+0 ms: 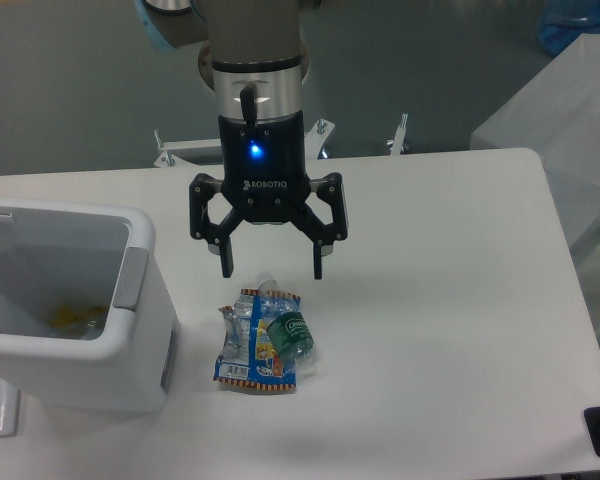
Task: Place the trash in the trash can
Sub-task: 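Lower the gripper toward the clear plastic bottle beside the wrapper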
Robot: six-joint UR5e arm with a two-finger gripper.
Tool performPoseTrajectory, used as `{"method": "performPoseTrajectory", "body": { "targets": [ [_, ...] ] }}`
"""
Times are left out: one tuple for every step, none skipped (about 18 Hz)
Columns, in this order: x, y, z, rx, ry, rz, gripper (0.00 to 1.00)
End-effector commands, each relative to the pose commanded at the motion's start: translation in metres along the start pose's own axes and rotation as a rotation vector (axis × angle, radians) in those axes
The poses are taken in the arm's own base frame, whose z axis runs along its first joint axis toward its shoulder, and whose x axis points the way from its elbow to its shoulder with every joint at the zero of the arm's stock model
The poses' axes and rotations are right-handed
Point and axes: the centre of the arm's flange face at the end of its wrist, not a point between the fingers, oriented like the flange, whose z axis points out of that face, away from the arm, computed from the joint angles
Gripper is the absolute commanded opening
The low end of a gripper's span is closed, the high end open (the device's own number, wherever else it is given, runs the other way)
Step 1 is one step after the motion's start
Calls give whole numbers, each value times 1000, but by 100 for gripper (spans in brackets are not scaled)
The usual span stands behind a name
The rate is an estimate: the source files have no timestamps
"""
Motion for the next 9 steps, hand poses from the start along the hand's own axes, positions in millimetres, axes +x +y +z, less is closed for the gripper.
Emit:
{"method": "performPoseTrajectory", "body": {
  "targets": [
    [0,1,2,-8,-7,2,100],
    [-1,2,4,-16,-17,2,100],
    [-2,1,4,-18,-20,2,100],
    [-2,4,9,-27,-21,1,100],
    [-1,8,15,-42,-21,1,100],
    [-2,12,19,-51,-20,2,100],
    [-6,16,23,-57,-16,-2,100],
    [-16,21,27,-63,-15,-18,100],
    [-25,27,35,-74,-10,-34,100]
  ]
}}
